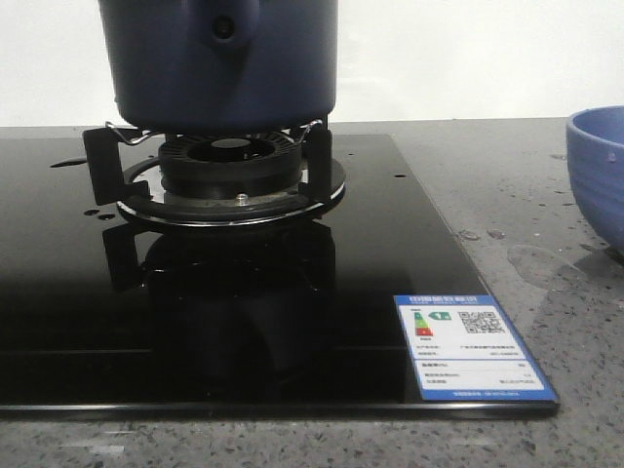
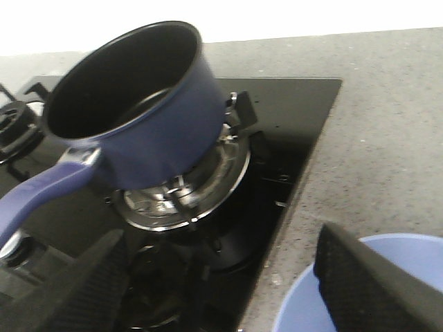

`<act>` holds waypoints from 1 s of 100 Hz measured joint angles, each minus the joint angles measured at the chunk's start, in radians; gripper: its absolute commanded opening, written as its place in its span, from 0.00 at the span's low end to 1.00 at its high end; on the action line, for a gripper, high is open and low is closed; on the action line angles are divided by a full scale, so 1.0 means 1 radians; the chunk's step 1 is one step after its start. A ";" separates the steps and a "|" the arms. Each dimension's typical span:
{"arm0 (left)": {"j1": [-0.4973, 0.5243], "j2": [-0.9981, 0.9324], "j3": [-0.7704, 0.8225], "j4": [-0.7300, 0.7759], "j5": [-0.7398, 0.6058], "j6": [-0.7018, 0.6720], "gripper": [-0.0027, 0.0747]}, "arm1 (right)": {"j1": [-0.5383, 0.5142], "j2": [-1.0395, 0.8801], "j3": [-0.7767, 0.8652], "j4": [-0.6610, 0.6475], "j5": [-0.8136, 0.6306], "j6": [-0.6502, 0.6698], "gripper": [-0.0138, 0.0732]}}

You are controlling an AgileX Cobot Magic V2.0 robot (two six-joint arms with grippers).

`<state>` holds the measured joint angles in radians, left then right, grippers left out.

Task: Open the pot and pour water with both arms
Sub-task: 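Grasp the rim of the light blue bowl with the right gripper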

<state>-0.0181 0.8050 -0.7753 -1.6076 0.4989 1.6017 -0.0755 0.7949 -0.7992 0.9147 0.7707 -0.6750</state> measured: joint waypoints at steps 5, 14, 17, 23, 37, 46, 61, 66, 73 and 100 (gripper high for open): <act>0.000 -0.025 0.029 -0.002 -0.016 -0.010 0.44 | -0.007 0.016 -0.033 -0.075 0.011 0.069 0.75; -0.008 -0.055 0.064 -0.006 -0.027 -0.021 0.44 | -0.032 0.044 -0.110 -0.249 0.064 0.216 0.75; -0.014 -0.057 0.070 -0.006 -0.030 -0.026 0.44 | -0.042 0.052 -0.134 -0.333 0.088 0.291 0.75; -0.031 -0.062 0.073 -0.008 -0.034 -0.028 0.44 | -0.062 0.072 -0.176 -0.468 0.150 0.413 0.75; -0.070 -0.063 0.073 -0.013 -0.063 -0.032 0.44 | -0.086 0.120 -0.212 -0.723 0.262 0.620 0.75; -0.090 -0.063 0.074 -0.014 -0.079 -0.032 0.44 | -0.085 0.159 -0.194 -0.778 0.288 0.658 0.75; -0.124 -0.063 0.074 -0.021 -0.101 -0.032 0.44 | -0.085 0.227 -0.136 -0.798 0.271 0.689 0.75; -0.134 -0.063 0.074 -0.021 -0.106 -0.032 0.44 | -0.085 0.249 -0.116 -0.798 0.260 0.694 0.75; -0.140 -0.063 0.074 -0.024 -0.107 -0.032 0.44 | -0.085 0.279 -0.093 -0.798 0.247 0.699 0.75; -0.145 -0.063 0.074 -0.024 -0.112 -0.032 0.44 | -0.085 0.350 -0.072 -0.715 0.186 0.707 0.55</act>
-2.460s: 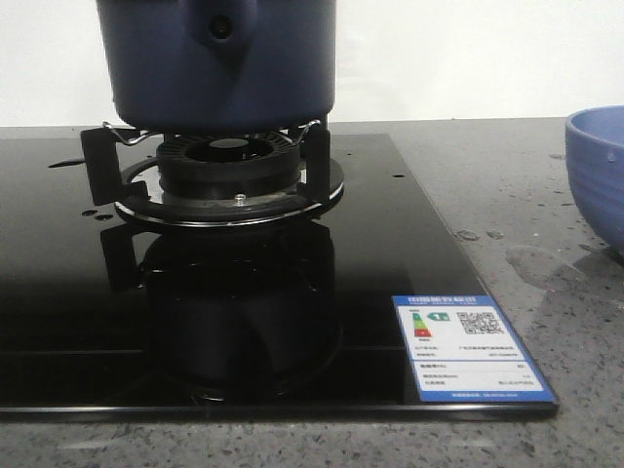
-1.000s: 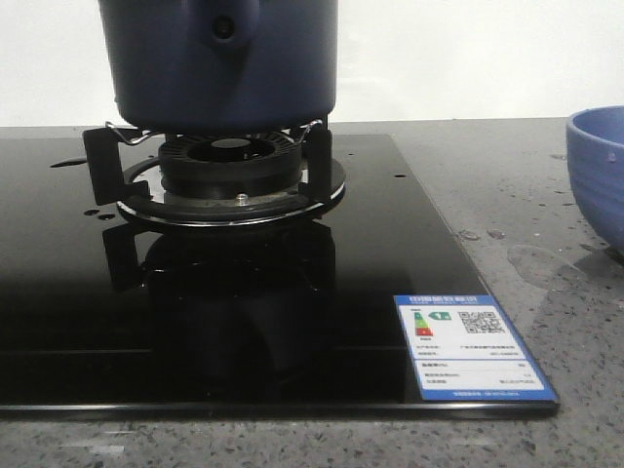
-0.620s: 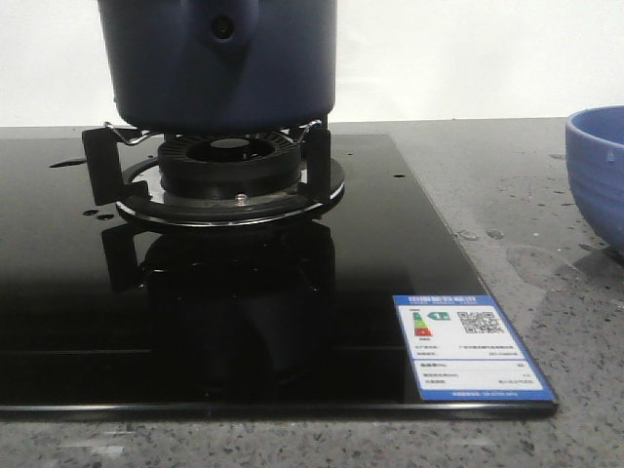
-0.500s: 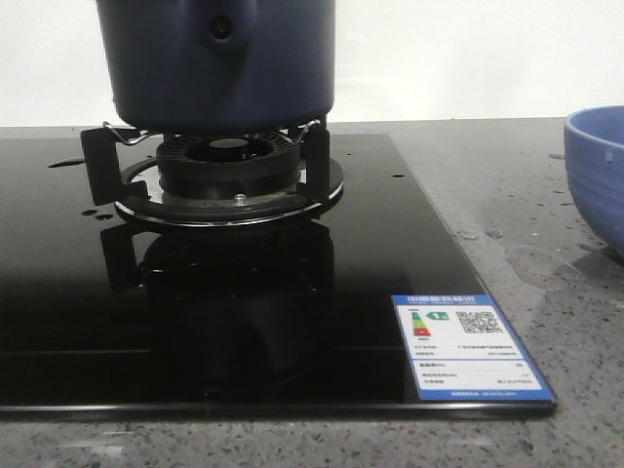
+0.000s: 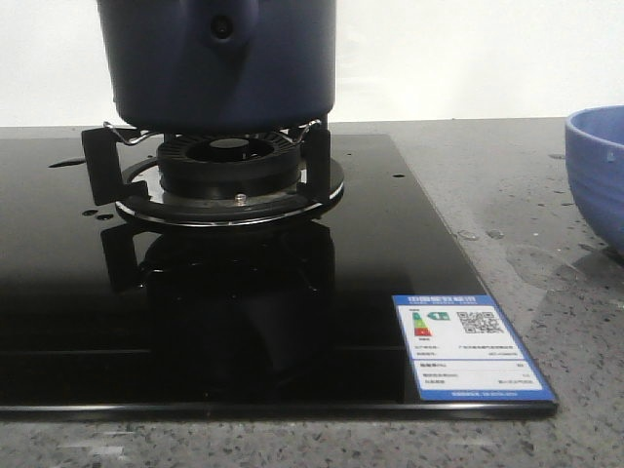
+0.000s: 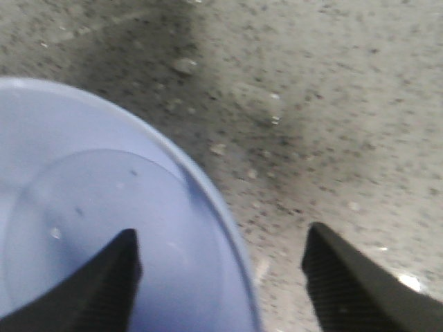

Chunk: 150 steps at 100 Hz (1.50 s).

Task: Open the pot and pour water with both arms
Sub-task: 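Grasp the rim of the light blue bowl with the right gripper, then lift the bowl with the right gripper and carry it over the pot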

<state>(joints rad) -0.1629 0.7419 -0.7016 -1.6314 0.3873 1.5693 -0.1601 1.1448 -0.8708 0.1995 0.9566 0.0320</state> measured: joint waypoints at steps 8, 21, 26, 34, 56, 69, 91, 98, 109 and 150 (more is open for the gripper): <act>0.000 0.000 0.000 0.000 -0.002 0.000 0.44 | 0.000 0.014 0.000 0.011 0.000 0.000 0.50; 0.000 0.000 0.000 -0.001 -0.002 0.000 0.44 | 0.000 0.036 0.000 0.018 -0.007 0.000 0.47; 0.000 0.000 0.000 -0.001 -0.002 0.000 0.44 | 0.000 0.040 0.000 0.022 -0.009 0.000 0.45; 0.000 0.000 0.000 -0.001 -0.004 0.000 0.44 | 0.000 0.042 0.000 0.024 -0.013 0.000 0.35; 0.000 0.000 0.000 -0.001 -0.004 0.000 0.44 | 0.000 0.042 0.000 0.024 -0.013 0.000 0.08; 0.000 0.000 0.000 -0.001 -0.004 0.000 0.44 | 0.000 0.044 -0.020 0.027 -0.006 0.001 0.08; 0.000 0.000 0.000 -0.002 -0.006 0.000 0.44 | 0.039 0.049 -0.214 0.025 0.059 -0.003 0.08; 0.000 0.000 0.000 -0.002 -0.006 0.000 0.44 | 0.074 0.068 -0.310 0.025 0.091 -0.005 0.09; 0.000 0.000 0.000 -0.007 -0.006 0.000 0.44 | 0.141 0.122 -0.465 0.025 0.140 -0.007 0.09; 0.000 0.000 0.000 -0.025 -0.008 0.000 0.44 | 0.384 0.497 -1.126 -0.054 0.224 -0.007 0.09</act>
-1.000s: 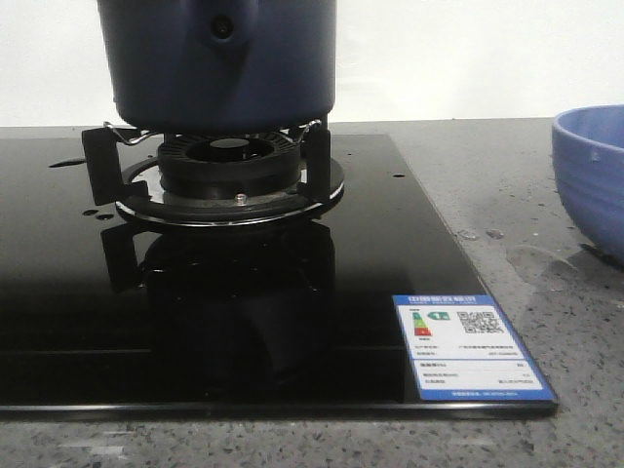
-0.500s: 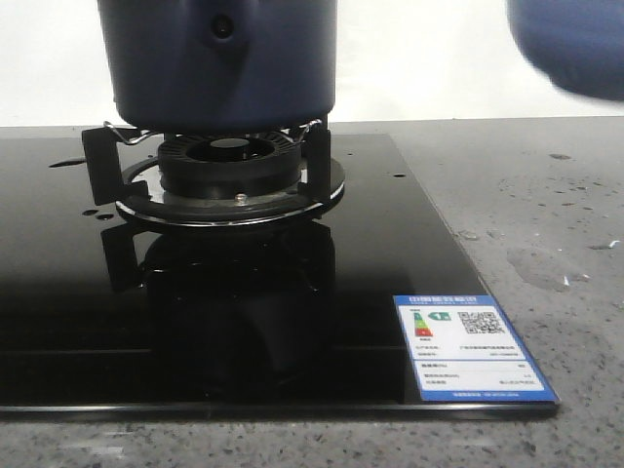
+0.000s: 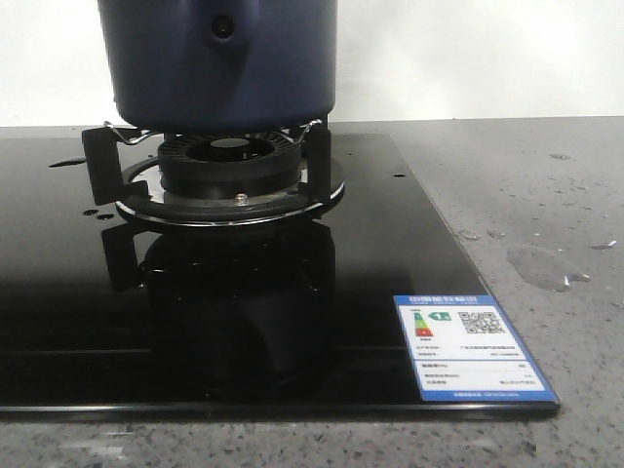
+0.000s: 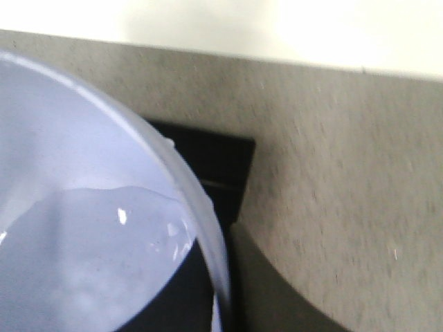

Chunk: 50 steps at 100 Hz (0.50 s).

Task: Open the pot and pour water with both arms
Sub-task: 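Lift the bowl with the right gripper and carry it over the pot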

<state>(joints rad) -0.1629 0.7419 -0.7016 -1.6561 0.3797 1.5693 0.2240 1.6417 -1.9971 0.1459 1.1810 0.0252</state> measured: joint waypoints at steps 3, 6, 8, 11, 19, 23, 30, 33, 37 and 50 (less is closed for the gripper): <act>0.000 0.000 0.000 0.000 0.000 0.000 0.44 | 0.015 0.027 -0.049 -0.018 0.002 0.000 0.09; 0.000 0.000 0.000 0.000 0.000 0.000 0.44 | 0.029 0.059 -0.086 -0.035 0.004 0.000 0.09; 0.000 0.000 0.000 0.000 0.000 0.000 0.44 | 0.040 0.076 -0.112 -0.048 0.004 -0.002 0.09; 0.000 0.000 0.000 0.000 -0.002 0.000 0.44 | 0.053 0.099 -0.143 -0.063 0.004 -0.001 0.09; 0.000 0.000 0.000 0.000 -0.002 0.000 0.44 | 0.090 0.149 -0.205 -0.112 0.002 -0.001 0.09; 0.000 0.000 0.000 0.000 -0.002 0.000 0.44 | 0.105 0.169 -0.223 -0.138 -0.009 -0.003 0.09; 0.000 0.000 0.000 0.000 -0.002 0.000 0.44 | 0.135 0.194 -0.232 -0.186 -0.028 -0.003 0.09; 0.000 0.000 0.000 0.000 -0.004 0.000 0.44 | 0.149 0.203 -0.237 -0.203 -0.033 -0.003 0.09; 0.000 0.000 0.000 0.000 -0.004 0.000 0.44 | 0.161 0.213 -0.237 -0.226 -0.041 -0.003 0.09; 0.000 0.000 0.000 0.000 -0.004 0.000 0.44 | 0.201 0.239 -0.237 -0.297 -0.058 0.000 0.12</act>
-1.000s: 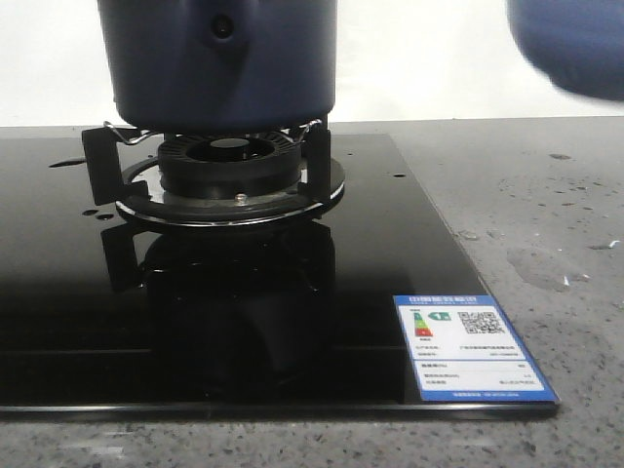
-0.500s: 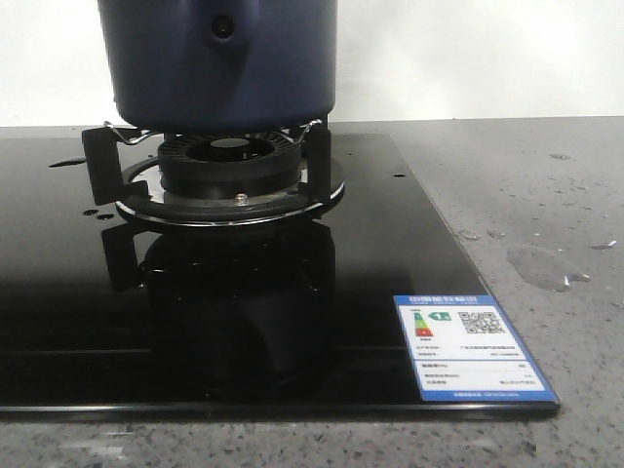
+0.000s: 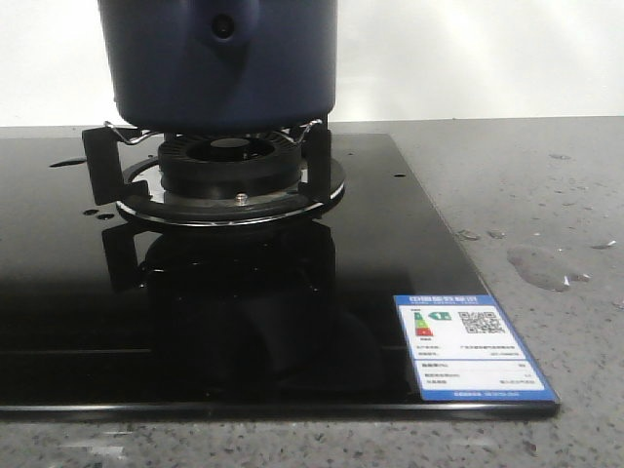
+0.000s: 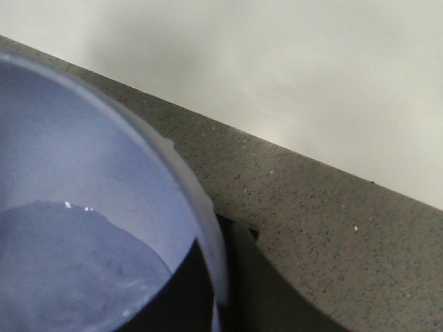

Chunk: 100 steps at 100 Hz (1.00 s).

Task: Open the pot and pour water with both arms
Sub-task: 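Lift the bowl with the right gripper and carry it over the pot, then tilt the bowl with the right gripper to pour water into the pot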

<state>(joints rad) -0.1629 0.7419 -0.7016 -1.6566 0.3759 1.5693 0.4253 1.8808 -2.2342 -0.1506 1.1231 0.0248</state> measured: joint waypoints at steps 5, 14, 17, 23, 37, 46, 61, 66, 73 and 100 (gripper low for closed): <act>0.000 0.000 0.000 0.000 0.000 0.000 0.44 | 0.012 0.002 0.000 -0.032 -0.013 0.002 0.12; 0.000 0.000 0.000 0.000 0.000 0.000 0.44 | 0.039 0.004 0.000 -0.092 -0.027 0.004 0.12; 0.000 0.000 0.000 0.000 -0.002 0.000 0.44 | 0.048 0.004 0.000 -0.121 -0.037 0.006 0.12; 0.000 0.000 0.000 0.000 -0.004 0.000 0.44 | 0.071 0.004 0.000 -0.173 -0.049 0.008 0.12; 0.000 0.000 0.000 0.000 -0.006 0.000 0.44 | 0.134 0.013 0.000 -0.321 -0.058 0.050 0.12; 0.000 0.000 0.000 0.000 -0.008 0.000 0.44 | 0.182 0.031 0.000 -0.451 -0.059 0.103 0.12; -0.007 0.000 0.000 0.000 -0.015 0.000 0.44 | 0.255 0.078 0.000 -0.624 -0.059 0.176 0.12; -0.019 0.000 0.000 0.000 -0.027 0.000 0.44 | 0.277 0.097 0.000 -0.682 -0.059 0.202 0.12; -0.036 0.000 0.000 -0.002 -0.043 0.000 0.44 | 0.303 0.120 0.000 -0.770 -0.058 0.247 0.12; -0.063 -0.001 0.000 -0.002 -0.060 0.000 0.44 | 0.361 0.151 -0.002 -0.955 -0.054 0.284 0.12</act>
<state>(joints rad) -0.2259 0.7405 -0.7016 -1.6581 0.3159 1.5693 0.7862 2.0323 -2.2358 -1.1055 1.0693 0.3089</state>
